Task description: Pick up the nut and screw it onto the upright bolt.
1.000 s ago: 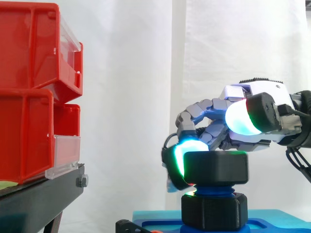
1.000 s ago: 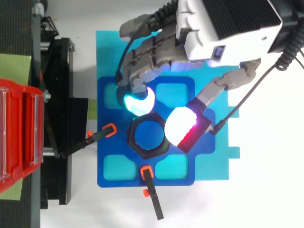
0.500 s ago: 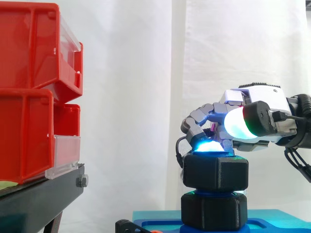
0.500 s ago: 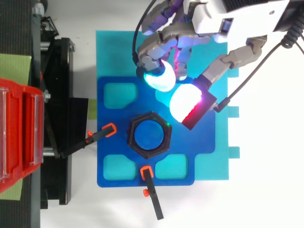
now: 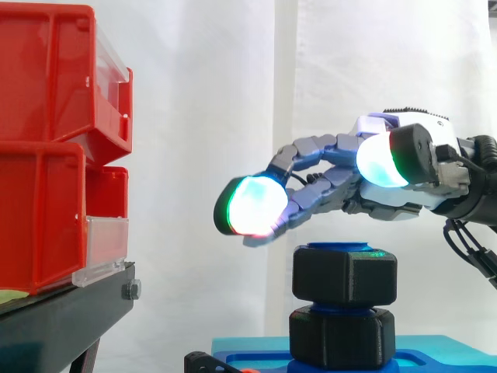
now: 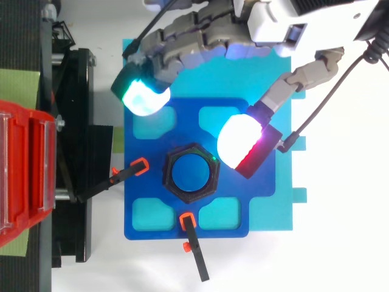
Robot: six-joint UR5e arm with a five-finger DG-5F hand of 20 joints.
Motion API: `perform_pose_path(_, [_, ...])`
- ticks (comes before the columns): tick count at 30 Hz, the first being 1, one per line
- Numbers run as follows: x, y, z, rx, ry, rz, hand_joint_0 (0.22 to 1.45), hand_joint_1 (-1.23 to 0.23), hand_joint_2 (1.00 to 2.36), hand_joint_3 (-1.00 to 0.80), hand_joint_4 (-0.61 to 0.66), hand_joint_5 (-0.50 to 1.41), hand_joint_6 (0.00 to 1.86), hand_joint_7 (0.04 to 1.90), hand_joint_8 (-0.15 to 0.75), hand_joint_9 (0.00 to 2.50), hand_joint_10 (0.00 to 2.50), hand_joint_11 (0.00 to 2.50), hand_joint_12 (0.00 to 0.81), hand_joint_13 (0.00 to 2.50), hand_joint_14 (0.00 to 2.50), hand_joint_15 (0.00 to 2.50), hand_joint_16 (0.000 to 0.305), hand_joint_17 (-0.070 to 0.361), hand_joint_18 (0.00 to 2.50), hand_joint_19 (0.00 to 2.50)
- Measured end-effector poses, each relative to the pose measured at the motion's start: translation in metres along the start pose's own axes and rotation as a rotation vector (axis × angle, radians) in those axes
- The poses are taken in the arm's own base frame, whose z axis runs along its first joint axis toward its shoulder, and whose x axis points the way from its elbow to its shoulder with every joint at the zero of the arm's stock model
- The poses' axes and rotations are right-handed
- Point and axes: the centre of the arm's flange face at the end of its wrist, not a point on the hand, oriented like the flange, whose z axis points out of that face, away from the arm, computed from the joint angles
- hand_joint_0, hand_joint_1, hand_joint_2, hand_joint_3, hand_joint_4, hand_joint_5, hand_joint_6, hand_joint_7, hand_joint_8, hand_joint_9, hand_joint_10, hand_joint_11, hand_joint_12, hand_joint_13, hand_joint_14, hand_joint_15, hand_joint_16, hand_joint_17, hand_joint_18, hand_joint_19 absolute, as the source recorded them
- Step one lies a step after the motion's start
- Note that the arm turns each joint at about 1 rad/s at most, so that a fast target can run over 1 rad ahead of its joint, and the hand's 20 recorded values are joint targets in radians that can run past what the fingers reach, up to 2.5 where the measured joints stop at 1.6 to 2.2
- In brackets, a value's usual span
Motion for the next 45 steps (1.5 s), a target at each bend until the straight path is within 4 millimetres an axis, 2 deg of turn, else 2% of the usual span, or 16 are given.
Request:
perform_pose_path(9, [0.012, 0.014, 0.008, -0.01, 0.025, 0.013, 0.46, -0.28, 1.0, -0.5, 0.07, -0.22, 0.5, 0.59, 0.195, 0.38, 0.0, 0.0, 0.306, 0.34, 0.0, 0.0, 0.033, 0.074, 0.0, 0.0])
perform_pose_path(15, [0.023, 0.026, 0.013, -0.008, 0.058, 0.03, 0.45, -0.27, 1.0, -0.5, 0.03, -0.24, 0.5, 0.56, 0.174, 0.23, 0.0, 0.0, 0.306, 0.19, 0.0, 0.0, 0.035, 0.078, 0.0, 0.0])
perform_pose_path(22, [0.029, 0.029, 0.012, 0.003, 0.082, 0.037, 0.45, -0.26, 1.0, -0.5, 0.05, -0.24, 0.5, 0.59, 0.172, 0.18, 0.0, 0.0, 0.309, 0.14, 0.0, 0.0, 0.036, 0.081, 0.0, 0.0])
perform_pose_path(28, [0.03, 0.029, 0.011, 0.009, 0.091, 0.035, 0.46, -0.27, 1.0, -0.5, 0.16, -0.2, 0.5, 0.92, 0.201, 0.23, 0.0, 0.0, 0.303, 0.21, 0.0, 0.0, 0.033, 0.075, 0.0, 0.0])
perform_pose_path(29, [0.03, 0.029, 0.011, 0.009, 0.092, 0.035, 0.46, -0.27, 1.0, -0.5, 0.17, -0.2, 0.5, 0.94, 0.203, 0.24, 0.0, 0.0, 0.302, 0.21, 0.0, 0.0, 0.033, 0.074, 0.0, 0.0])
perform_pose_path(35, [0.03, 0.029, 0.011, 0.009, 0.091, 0.033, 0.47, -0.29, 1.0, -0.5, 0.2, -0.14, 0.5, 1.31, 0.238, 0.34, 0.0, 0.0, 0.29, 0.29, 0.0, 0.0, 0.028, 0.064, 0.0, 0.0])
perform_pose_path(42, [0.028, 0.027, 0.01, 0.012, 0.089, 0.032, 0.47, -0.32, 1.0, -0.5, 0.21, -0.12, 0.7, 1.13, 0.264, 0.47, 0.0, 0.0, 0.28, 0.39, 0.0, 0.0, 0.025, 0.057, 0.0, 0.0])
perform_pose_path(45, [0.028, 0.025, 0.009, 0.015, 0.089, 0.031, 0.47, -0.33, 1.0, -0.5, 0.2, -0.09, 0.73, 1.14, 0.274, 0.58, 0.0, 0.0, 0.276, 0.47, 0.0, 0.0, 0.023, 0.051, 0.05, 0.0])
